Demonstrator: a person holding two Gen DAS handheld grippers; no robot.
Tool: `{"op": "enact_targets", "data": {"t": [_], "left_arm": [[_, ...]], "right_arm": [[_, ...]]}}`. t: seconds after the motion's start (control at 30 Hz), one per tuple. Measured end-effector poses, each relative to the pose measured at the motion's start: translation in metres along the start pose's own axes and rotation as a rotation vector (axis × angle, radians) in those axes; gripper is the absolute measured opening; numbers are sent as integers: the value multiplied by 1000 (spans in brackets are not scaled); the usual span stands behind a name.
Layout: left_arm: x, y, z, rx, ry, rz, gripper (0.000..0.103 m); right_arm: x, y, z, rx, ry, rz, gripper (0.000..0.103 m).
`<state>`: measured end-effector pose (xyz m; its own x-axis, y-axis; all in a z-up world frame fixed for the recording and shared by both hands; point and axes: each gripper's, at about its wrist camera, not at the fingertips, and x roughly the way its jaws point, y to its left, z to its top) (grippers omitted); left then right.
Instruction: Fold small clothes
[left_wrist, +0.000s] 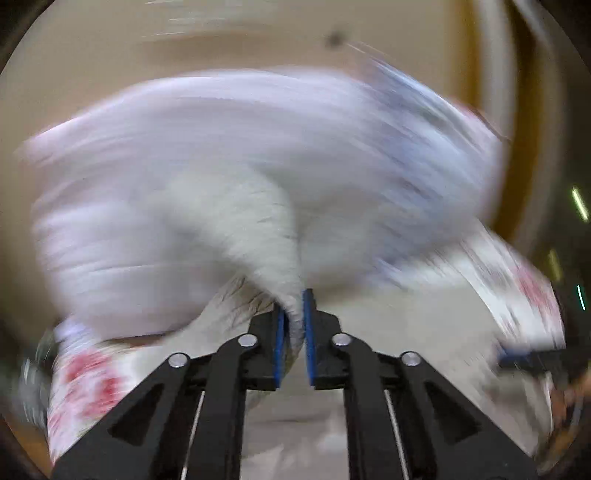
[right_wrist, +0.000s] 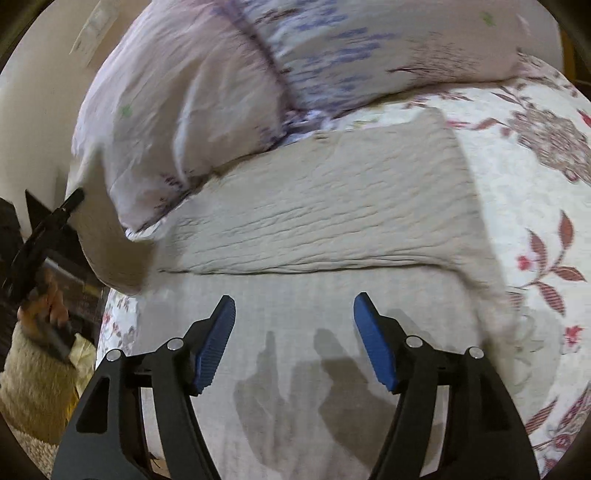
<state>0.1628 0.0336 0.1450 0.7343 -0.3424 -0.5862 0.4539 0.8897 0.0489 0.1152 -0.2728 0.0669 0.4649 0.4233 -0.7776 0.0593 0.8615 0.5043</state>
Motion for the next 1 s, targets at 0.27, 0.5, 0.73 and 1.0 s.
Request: {"op": "enact_targets", "data": {"t": [0.27, 0.5, 0.73, 1.0], "left_arm": [[-1, -29, -84, -155, 255, 93, 60], [-57, 16, -195, -515, 449, 132, 61], [-99, -17, -244, -689, 433, -49, 28], [-103, -40, -254, -814, 463, -156, 7]], "right_arm": [[-49, -64, -18, 86, -7, -60, 68], [-67, -110, -82, 230, 126, 59, 52], [-58, -109, -131, 317, 295, 311, 17], [-56, -90, -113, 272, 270, 405, 9]]}}
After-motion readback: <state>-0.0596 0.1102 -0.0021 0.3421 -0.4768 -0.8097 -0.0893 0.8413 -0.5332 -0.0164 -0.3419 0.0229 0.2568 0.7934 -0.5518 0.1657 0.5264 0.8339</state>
